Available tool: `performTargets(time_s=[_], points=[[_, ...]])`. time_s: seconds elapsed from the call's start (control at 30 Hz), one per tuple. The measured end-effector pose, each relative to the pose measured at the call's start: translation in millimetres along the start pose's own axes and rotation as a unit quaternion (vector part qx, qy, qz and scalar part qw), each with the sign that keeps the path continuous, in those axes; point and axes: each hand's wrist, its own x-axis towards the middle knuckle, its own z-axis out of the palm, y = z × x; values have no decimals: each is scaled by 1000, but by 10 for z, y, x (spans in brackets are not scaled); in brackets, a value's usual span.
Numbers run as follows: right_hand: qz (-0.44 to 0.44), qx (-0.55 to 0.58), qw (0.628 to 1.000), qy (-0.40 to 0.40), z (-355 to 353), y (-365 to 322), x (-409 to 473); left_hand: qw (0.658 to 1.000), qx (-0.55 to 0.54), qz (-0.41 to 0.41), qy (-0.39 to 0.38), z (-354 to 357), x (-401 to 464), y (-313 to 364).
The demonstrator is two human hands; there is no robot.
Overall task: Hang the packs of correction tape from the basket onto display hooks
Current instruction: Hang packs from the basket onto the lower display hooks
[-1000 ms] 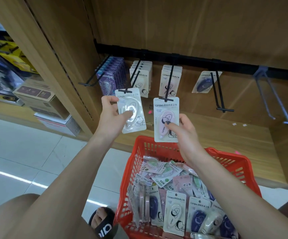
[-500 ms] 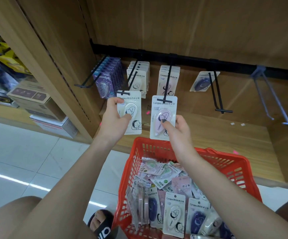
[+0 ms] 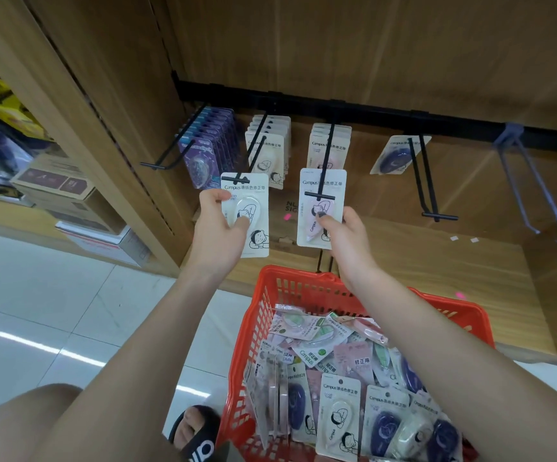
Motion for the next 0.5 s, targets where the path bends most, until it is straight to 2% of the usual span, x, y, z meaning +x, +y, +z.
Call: performTargets(time_s=[0.17, 0.4, 0.5], points=[[-4, -9, 1000, 6, 56, -21, 255, 995, 76, 57, -21, 88, 269, -86], [8, -75, 997, 6, 187, -130, 683, 993, 54, 100, -43, 285, 916, -121], [11, -90, 996, -6, 166, -122, 814, 991, 84, 97, -44, 371, 1093, -138]])
